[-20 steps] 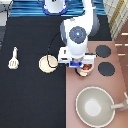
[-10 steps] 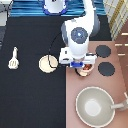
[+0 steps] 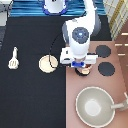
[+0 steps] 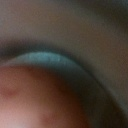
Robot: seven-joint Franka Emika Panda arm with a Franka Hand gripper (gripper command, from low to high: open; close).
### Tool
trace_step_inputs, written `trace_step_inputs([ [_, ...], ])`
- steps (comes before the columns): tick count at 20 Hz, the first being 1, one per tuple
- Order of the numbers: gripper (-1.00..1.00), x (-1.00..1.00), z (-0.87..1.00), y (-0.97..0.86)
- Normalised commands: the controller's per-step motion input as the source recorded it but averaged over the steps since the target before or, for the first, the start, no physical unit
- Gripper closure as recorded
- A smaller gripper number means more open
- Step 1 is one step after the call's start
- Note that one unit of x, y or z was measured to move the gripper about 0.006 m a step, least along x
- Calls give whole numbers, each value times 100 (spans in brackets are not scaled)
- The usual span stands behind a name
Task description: Take the lid off the pot, put the pot on the plate, and use the tool to push the pot to the front of the table.
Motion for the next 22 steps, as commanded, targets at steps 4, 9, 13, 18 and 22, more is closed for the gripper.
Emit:
trace_step_inputs([
  [4,100,-5,71,-20],
  [9,100,-11,88,-61],
  [13,100,-17,83,-67],
  [18,100,-40,66,-67],
  [22,100,-58,14,-65],
])
